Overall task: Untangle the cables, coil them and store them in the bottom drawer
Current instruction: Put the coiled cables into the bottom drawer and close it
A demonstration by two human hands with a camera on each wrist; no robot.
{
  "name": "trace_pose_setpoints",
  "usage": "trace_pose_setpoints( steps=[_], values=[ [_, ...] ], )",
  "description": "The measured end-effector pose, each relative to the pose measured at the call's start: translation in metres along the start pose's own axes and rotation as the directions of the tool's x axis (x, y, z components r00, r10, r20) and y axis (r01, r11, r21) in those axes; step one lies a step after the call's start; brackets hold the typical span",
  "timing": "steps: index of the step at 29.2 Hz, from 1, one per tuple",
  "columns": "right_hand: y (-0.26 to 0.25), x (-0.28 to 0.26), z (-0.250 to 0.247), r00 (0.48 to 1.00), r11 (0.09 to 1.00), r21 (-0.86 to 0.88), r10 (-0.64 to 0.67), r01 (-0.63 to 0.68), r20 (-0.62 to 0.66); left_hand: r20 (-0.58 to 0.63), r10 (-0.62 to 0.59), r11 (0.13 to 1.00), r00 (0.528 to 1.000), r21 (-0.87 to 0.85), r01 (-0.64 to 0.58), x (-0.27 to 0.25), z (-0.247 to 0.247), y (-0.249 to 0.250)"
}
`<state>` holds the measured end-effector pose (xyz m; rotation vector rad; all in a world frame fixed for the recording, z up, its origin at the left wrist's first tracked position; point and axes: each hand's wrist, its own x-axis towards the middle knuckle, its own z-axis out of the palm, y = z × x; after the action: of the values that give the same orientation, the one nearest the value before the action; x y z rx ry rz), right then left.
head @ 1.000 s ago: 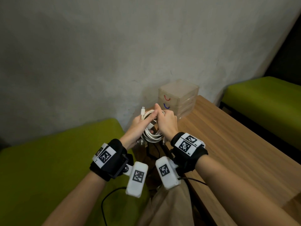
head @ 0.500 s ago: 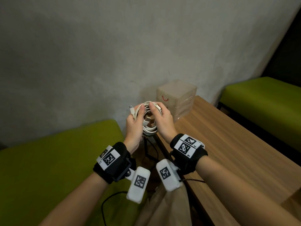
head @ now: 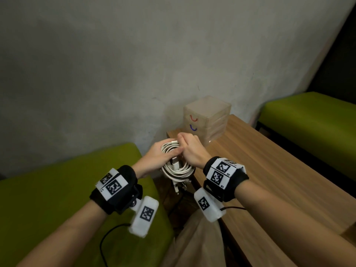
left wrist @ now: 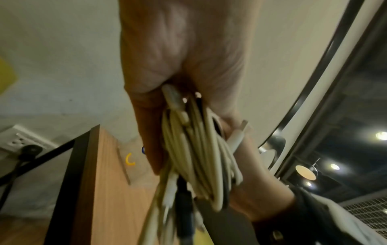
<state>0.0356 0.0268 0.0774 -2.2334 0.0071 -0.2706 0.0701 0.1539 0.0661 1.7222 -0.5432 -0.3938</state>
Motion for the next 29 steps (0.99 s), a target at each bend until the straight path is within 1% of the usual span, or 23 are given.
trace_pose_setpoints(
  steps=[2, 3, 5, 6, 8, 10, 12, 14, 17, 19, 21, 23, 25, 27, 29],
  values=[
    [-0.004, 0.000, -0.002, 1.000, 0.999, 0.044, 0.012, -0.010, -0.024, -0.104, 0.051, 0.998, 0.993, -0.018, -0.053, 0.002, 0.002, -0.005],
    [-0.004, 0.000, -0.002, 0.998, 0.996, 0.076, 0.047, -0.044, -0.038, -0.133, 0.069, 0.997, 0.989, -0.038, -0.074, 0.002, 0.004, -0.008],
    [-0.002, 0.004, 0.000, 0.984, 0.977, 0.154, 0.163, -0.151, -0.072, -0.159, 0.106, 0.992, 0.981, -0.056, -0.116, 0.000, 0.009, -0.008],
    [0.000, 0.005, 0.001, 0.971, 0.962, 0.189, 0.217, -0.195, -0.100, -0.165, 0.124, 0.991, 0.978, -0.037, -0.132, 0.001, 0.009, -0.010],
    [0.004, 0.009, 0.001, 0.949, 0.943, 0.227, 0.279, -0.243, -0.143, -0.137, 0.167, 0.986, 0.976, 0.036, -0.164, 0.002, 0.007, -0.009],
    [0.008, 0.013, 0.004, 0.939, 0.933, 0.239, 0.310, -0.270, -0.147, -0.088, 0.203, 0.977, 0.975, 0.083, -0.195, 0.004, 0.005, -0.009],
    [0.012, 0.018, 0.007, 0.929, 0.917, 0.256, 0.347, -0.306, -0.128, -0.094, 0.202, 0.977, 0.975, 0.085, -0.195, 0.009, 0.004, -0.010],
    [0.016, 0.025, 0.007, 0.937, 0.925, 0.245, 0.326, -0.289, -0.125, -0.128, 0.192, 0.981, 0.973, 0.068, -0.184, 0.016, 0.004, -0.013],
    [0.021, 0.035, -0.003, 0.967, 0.970, 0.113, 0.226, -0.213, -0.116, -0.166, 0.149, 0.988, 0.975, 0.068, -0.139, 0.029, 0.006, -0.017],
    [0.024, 0.040, -0.009, 0.973, 0.978, 0.072, 0.201, -0.193, -0.116, -0.168, 0.137, 0.990, 0.976, 0.044, -0.132, 0.037, 0.008, -0.017],
    [0.029, 0.046, -0.014, 0.967, 0.977, 0.061, 0.213, -0.206, -0.142, -0.167, 0.155, 0.988, 0.974, 0.031, -0.152, 0.046, 0.010, -0.018],
    [0.035, 0.052, -0.018, 0.958, 0.968, 0.055, 0.248, -0.243, -0.142, -0.175, 0.150, 0.988, 0.973, -0.002, -0.152, 0.055, 0.014, -0.020],
    [0.038, 0.057, -0.019, 0.962, 0.972, -0.004, 0.232, -0.235, -0.145, -0.210, 0.130, 0.988, 0.969, -0.059, -0.145, 0.063, 0.019, -0.023],
    [0.039, 0.065, -0.018, 0.962, 0.976, -0.104, 0.165, -0.190, -0.218, -0.277, 0.110, 0.987, 0.955, -0.087, -0.138, 0.072, 0.022, -0.026],
    [0.044, 0.078, -0.020, 0.942, 0.947, -0.270, 0.079, -0.172, -0.326, -0.335, 0.077, 0.986, 0.939, -0.113, -0.122, 0.078, 0.021, -0.030]
  ],
)
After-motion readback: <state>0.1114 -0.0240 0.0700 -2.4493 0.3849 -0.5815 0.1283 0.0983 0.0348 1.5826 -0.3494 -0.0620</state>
